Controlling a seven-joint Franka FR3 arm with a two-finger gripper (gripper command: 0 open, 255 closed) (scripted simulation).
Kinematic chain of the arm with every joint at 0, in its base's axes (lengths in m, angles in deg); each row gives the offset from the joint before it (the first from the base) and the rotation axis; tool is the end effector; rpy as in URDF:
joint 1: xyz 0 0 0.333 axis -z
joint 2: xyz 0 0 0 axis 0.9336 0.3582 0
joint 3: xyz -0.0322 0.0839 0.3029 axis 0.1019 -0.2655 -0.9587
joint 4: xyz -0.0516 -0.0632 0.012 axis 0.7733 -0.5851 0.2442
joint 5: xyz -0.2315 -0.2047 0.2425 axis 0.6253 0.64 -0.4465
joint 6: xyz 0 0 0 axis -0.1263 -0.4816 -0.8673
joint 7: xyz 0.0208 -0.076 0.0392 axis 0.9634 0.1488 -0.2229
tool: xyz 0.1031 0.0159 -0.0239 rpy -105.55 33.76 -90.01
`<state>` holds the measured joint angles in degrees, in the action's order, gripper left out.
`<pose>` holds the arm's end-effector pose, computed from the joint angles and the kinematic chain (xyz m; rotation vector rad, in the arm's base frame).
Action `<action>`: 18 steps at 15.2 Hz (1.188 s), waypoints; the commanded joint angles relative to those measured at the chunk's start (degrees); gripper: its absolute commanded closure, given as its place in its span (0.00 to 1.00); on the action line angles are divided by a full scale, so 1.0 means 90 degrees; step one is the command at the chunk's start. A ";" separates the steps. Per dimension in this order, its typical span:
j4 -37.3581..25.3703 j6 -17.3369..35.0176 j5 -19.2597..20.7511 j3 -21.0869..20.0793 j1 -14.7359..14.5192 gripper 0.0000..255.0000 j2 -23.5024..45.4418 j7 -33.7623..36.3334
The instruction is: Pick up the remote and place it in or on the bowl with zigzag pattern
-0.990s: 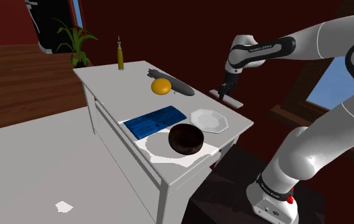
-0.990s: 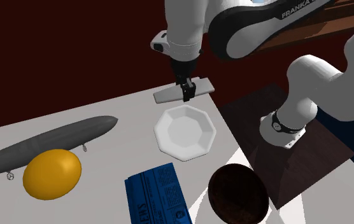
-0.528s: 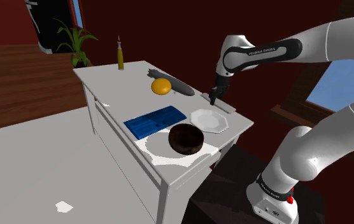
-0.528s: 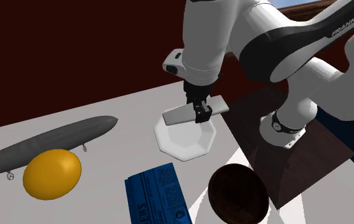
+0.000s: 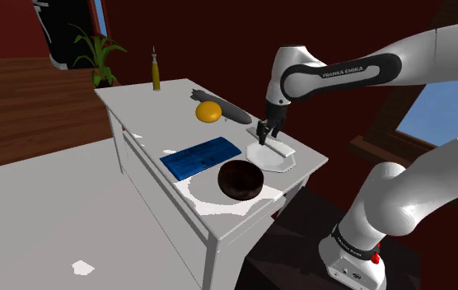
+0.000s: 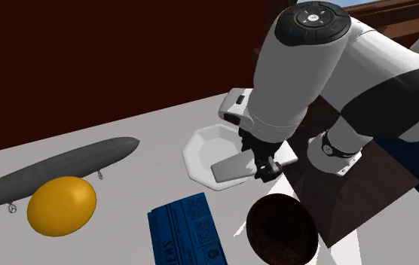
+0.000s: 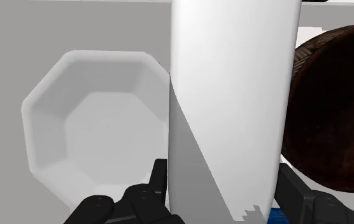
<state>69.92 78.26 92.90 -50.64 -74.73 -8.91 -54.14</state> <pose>0.4080 -0.0265 0.4518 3.1270 -0.2140 -0.0131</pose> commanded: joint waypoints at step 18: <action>0.0126 0.0704 -0.0640 -0.1372 -0.0851 1.00 0.0604 0.1822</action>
<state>70.32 83.72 87.18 -62.93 -82.34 -3.57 -37.82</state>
